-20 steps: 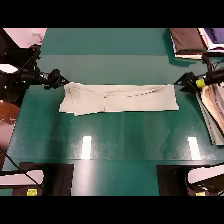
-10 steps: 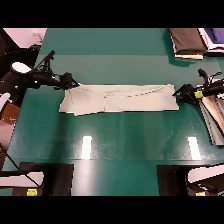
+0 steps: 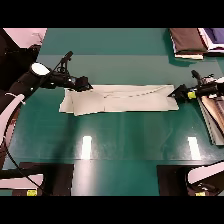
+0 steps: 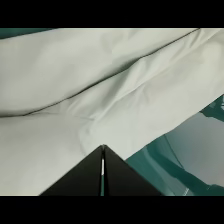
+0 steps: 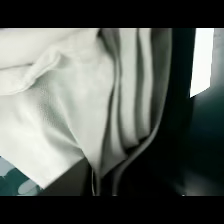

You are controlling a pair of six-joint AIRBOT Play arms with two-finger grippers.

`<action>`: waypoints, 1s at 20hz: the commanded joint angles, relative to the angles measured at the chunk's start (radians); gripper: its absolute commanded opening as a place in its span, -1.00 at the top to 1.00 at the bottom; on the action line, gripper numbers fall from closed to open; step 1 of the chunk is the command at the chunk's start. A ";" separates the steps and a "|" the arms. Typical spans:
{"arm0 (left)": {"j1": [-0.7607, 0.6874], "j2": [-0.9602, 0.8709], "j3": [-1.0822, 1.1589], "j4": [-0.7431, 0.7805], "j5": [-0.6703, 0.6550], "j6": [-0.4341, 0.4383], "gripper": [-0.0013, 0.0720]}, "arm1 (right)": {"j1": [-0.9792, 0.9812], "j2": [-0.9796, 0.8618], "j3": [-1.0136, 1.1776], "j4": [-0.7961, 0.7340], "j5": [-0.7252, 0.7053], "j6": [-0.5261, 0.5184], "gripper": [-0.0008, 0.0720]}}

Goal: Fold the shirts.

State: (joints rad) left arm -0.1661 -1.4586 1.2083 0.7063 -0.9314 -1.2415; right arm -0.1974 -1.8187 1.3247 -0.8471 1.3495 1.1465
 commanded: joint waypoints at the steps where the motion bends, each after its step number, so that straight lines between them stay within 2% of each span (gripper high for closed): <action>1: -0.063 -0.014 0.018 0.000 0.069 -0.019 0.87 | 0.018 -0.016 0.019 -0.009 0.020 -0.014 0.80; 2: -0.078 -0.037 0.047 0.000 0.063 -0.019 0.87 | 0.017 -0.016 0.041 -0.009 0.044 -0.014 0.93; 8: -0.199 -0.304 0.349 0.001 0.006 -0.068 0.87 | 0.052 0.072 0.211 -0.009 0.197 0.066 0.93; 12: -0.266 -0.459 0.481 0.002 -0.021 -0.106 0.87 | 0.134 0.136 0.395 -0.008 0.270 0.175 0.93; 17: -0.322 -0.517 0.508 0.066 -0.026 -0.117 0.87 | 0.266 0.157 0.625 -0.008 0.272 0.267 0.93; 20: -0.322 -0.517 0.508 0.085 -0.027 -0.121 0.87 | 0.337 0.157 0.720 -0.008 0.255 0.280 0.93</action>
State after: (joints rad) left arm -0.4778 -1.9610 1.7058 0.7605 -0.9573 -1.3540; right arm 0.0734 -1.6676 1.9446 -0.8562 1.6154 1.3895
